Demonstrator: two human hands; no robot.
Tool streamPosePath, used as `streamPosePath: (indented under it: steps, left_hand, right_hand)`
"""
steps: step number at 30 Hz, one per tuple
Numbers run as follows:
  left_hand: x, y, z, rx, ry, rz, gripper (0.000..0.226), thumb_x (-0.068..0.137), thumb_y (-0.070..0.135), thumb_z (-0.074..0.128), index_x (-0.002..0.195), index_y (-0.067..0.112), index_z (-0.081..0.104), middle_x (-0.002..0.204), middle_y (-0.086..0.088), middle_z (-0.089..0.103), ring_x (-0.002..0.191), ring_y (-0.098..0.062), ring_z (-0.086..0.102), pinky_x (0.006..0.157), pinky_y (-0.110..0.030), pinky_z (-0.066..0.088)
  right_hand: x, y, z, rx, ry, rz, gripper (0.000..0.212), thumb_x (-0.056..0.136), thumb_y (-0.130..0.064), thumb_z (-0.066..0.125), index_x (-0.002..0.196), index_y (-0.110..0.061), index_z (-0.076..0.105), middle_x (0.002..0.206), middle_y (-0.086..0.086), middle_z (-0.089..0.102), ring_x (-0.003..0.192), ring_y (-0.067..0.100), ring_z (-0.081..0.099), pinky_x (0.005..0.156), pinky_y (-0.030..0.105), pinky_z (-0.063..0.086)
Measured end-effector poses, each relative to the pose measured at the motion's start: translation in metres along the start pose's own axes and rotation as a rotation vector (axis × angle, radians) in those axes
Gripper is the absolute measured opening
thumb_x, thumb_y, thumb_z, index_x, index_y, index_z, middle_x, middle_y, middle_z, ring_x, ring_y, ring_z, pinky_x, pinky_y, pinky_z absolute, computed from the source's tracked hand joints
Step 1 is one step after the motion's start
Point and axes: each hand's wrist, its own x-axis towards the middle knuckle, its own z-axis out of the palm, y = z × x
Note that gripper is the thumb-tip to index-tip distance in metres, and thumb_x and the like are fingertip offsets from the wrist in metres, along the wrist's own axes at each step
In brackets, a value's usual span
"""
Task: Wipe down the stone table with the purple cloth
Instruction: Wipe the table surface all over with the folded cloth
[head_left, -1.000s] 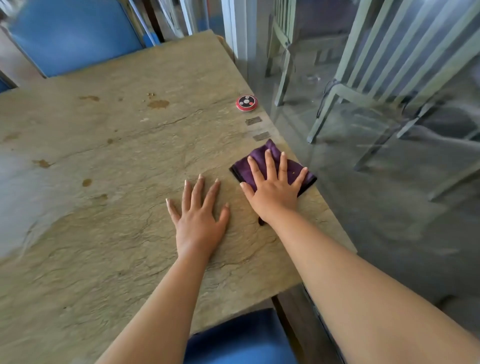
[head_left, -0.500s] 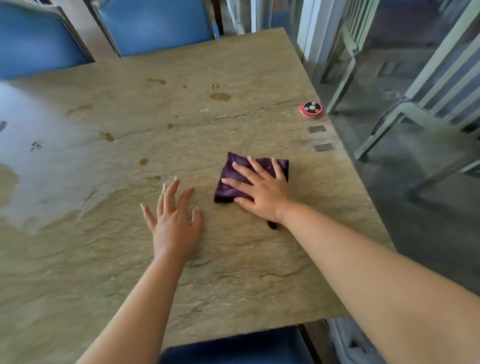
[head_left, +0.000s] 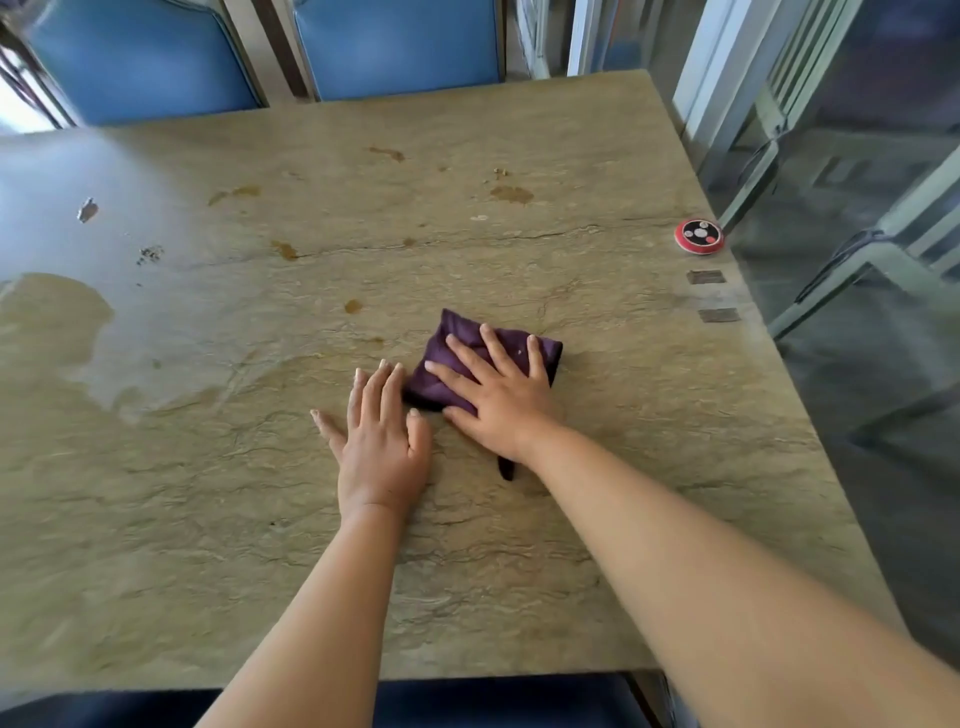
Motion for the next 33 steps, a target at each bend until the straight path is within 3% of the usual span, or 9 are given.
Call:
streamPosePath:
  steps: [3,8,11,13,15,19,23,29,33]
  left_hand:
    - [0.001,-0.002,0.0,0.002,-0.009,0.018,0.068,0.084,0.044,0.013,0.147,0.026,0.033,0.157,0.013,0.021,0.148,-0.009,0.002,0.115,-0.057,-0.013]
    - [0.0,-0.009,-0.004,0.009,-0.075,0.049,0.058,0.093,0.039,0.021,0.149,0.025,0.029,0.159,0.011,0.015,0.148,-0.01,-0.004,0.114,-0.053,-0.019]
    - [0.004,-0.016,-0.021,-0.246,-0.111,0.003,0.052,0.097,0.033,0.02,0.144,0.024,0.042,0.157,0.012,0.025,0.148,-0.005,0.005,0.117,-0.044,-0.017]
    - [0.007,-0.028,-0.037,-0.418,-0.092,-0.051,0.049,0.098,0.032,0.023,0.136,0.02,0.051,0.151,0.008,0.037,0.145,-0.01,0.022,0.121,-0.043,-0.002]
    - [0.011,-0.049,-0.051,-0.348,-0.055,-0.027,0.042,0.099,0.029,0.031,0.134,0.02,0.052,0.149,0.004,0.039,0.142,-0.016,0.028,0.121,-0.043,0.007]
    - [0.03,-0.114,-0.076,-0.022,-0.05,0.003,0.046,0.097,0.026,0.034,0.143,0.031,0.04,0.157,0.008,0.023,0.147,-0.013,0.011,0.12,-0.044,-0.007]
    - [0.048,-0.178,-0.094,0.172,-0.127,0.026,0.048,0.099,0.04,0.029,0.146,0.046,0.025,0.16,0.013,0.011,0.149,-0.01,-0.001,0.118,-0.051,-0.009]
    - [0.048,-0.197,-0.092,0.175,-0.096,0.102,0.05,0.098,0.048,0.027,0.148,0.047,0.019,0.16,0.015,0.009,0.148,-0.009,-0.003,0.118,-0.053,-0.008]
    - [0.05,-0.198,-0.087,0.1,-0.09,0.104,0.055,0.096,0.042,0.025,0.15,0.037,0.017,0.16,0.017,0.009,0.147,-0.005,-0.005,0.117,-0.052,-0.012]
  right_hand:
    - [-0.025,0.029,-0.007,0.039,-0.006,0.026,0.054,0.095,-0.057,0.032,0.144,-0.053,0.012,0.159,-0.019,-0.003,0.147,0.014,-0.012,0.115,0.057,-0.006]
    - [-0.059,0.027,0.003,0.033,0.048,0.532,0.055,0.095,-0.06,0.02,0.146,-0.051,0.002,0.159,-0.015,-0.011,0.146,0.017,-0.017,0.114,0.056,-0.01]
    - [-0.059,-0.015,0.012,0.049,0.032,0.681,0.059,0.094,-0.061,0.016,0.147,-0.046,-0.006,0.158,-0.011,-0.019,0.144,0.025,-0.024,0.11,0.063,-0.012]
    - [-0.048,-0.049,0.016,0.072,0.027,0.687,0.06,0.094,-0.062,0.016,0.147,-0.045,-0.009,0.157,-0.009,-0.023,0.141,0.03,-0.028,0.107,0.067,-0.013]
    - [-0.032,-0.086,0.019,0.071,0.01,0.637,0.061,0.094,-0.061,0.016,0.147,-0.045,-0.01,0.156,-0.008,-0.025,0.14,0.033,-0.031,0.104,0.069,-0.015]
    - [0.006,-0.153,0.024,0.042,-0.088,0.368,0.063,0.093,-0.064,0.018,0.146,-0.047,-0.012,0.155,-0.011,-0.028,0.138,0.033,-0.035,0.102,0.069,-0.019]
    - [0.044,-0.135,0.018,-0.004,-0.067,0.061,0.056,0.093,-0.064,0.024,0.144,-0.055,0.002,0.159,-0.017,-0.011,0.145,0.021,-0.021,0.109,0.062,-0.015]
    - [0.109,-0.11,0.008,0.097,-0.031,0.677,0.056,0.093,-0.064,0.015,0.145,-0.052,-0.003,0.158,-0.013,-0.017,0.144,0.025,-0.023,0.108,0.066,-0.012]
    - [0.139,-0.163,0.007,0.111,-0.078,0.583,0.055,0.095,-0.061,0.015,0.145,-0.05,-0.005,0.157,-0.011,-0.021,0.141,0.032,-0.028,0.104,0.07,-0.015]
